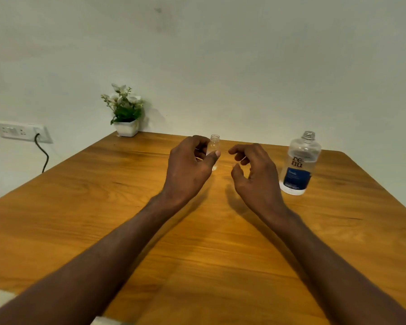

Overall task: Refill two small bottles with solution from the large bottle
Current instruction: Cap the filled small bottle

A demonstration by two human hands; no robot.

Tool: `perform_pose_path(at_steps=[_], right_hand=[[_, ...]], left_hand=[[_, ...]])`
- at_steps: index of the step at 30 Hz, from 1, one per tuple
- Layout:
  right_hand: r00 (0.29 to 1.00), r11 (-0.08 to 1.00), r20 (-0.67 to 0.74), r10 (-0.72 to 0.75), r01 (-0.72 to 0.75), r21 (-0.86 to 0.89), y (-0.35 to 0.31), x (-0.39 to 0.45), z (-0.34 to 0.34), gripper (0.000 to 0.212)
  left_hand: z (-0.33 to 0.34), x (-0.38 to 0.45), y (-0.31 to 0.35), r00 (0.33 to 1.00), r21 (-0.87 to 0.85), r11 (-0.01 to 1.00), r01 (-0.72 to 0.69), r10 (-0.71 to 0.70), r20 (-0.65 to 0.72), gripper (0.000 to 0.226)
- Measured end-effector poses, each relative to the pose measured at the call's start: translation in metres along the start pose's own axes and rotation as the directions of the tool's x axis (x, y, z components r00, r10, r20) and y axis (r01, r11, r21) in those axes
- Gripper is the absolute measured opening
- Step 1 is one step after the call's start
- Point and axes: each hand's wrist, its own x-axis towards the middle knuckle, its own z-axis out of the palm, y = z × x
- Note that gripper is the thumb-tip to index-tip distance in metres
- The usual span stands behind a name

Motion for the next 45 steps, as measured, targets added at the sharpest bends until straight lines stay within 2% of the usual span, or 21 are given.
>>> perform_pose_path(at_steps=[4,10,14,19,23,25,28,31,33,35,37,41,45], right_hand=[[0.991,0.996,0.119,0.061,-0.068,0.05,-0.008,-0.008,0.015,0.028],[0.961,0.965,0.185,0.207,-0.232,0.125,-0.02,-0.01,0.033,0.023],[0.927,0.946,0.239,0.29,-0.315,0.076,-0.028,-0.003,0.055,0.026],[0.887,0.937,0.303,0.348,-0.315,-0.153,-0.045,0.015,0.084,0.039],[0.886,0.926,0.353,0.3,-0.182,-0.331,-0.061,0.024,0.101,0.049],[0.88,0.912,0.383,0.28,-0.12,-0.392,-0.066,0.028,0.107,0.047],[0.874,0.913,0.399,0.278,-0.111,-0.394,-0.067,0.03,0.11,0.033],[0.932,0.959,0.27,0.243,-0.188,-0.212,-0.061,0.028,0.105,0.02],[0.944,0.952,0.167,0.285,-0.299,0.06,-0.057,0.03,0.097,0.012],[0.922,0.861,0.126,0.365,-0.386,0.33,-0.055,0.032,0.086,0.008],[0.901,0.758,0.097,0.424,-0.411,0.507,-0.055,0.034,0.078,0.013],[0.913,0.721,0.089,0.398,-0.371,0.585,-0.051,0.034,0.075,0.029],[0.915,0.678,0.129,0.381,-0.372,0.634,-0.055,0.033,0.079,0.026]], left_hand=[[-0.025,-0.01,-0.019,1.0,0.017,1.0,0.004,-0.004,-0.004,0.029],[-0.068,-0.014,-0.044,0.998,0.045,0.998,0.031,-0.028,-0.057,0.019],[-0.082,-0.021,-0.062,0.993,0.064,0.994,0.087,-0.082,-0.081,0.023],[-0.085,-0.022,-0.077,0.986,0.066,0.987,0.144,-0.137,-0.097,0.023],[-0.086,-0.019,-0.081,0.98,0.052,0.983,0.176,-0.17,-0.105,0.023],[-0.087,-0.019,-0.082,0.977,0.05,0.981,0.19,-0.184,-0.106,0.024],[-0.088,-0.021,-0.084,0.971,0.037,0.976,0.215,-0.21,-0.112,0.02],[-0.087,-0.022,-0.083,0.974,0.044,0.977,0.209,-0.204,-0.103,0.018],[-0.086,-0.021,-0.083,0.975,0.04,0.978,0.207,-0.202,-0.097,0.019],[-0.084,-0.021,-0.082,0.975,0.032,0.978,0.207,-0.203,-0.087,0.02],[-0.082,-0.021,-0.081,0.978,0.03,0.979,0.199,-0.197,-0.072,0.019],[-0.079,-0.021,-0.08,0.98,0.033,0.98,0.194,-0.192,-0.049,0.02],[-0.078,-0.021,-0.078,0.984,0.054,0.982,0.18,-0.179,-0.025,0.025]])
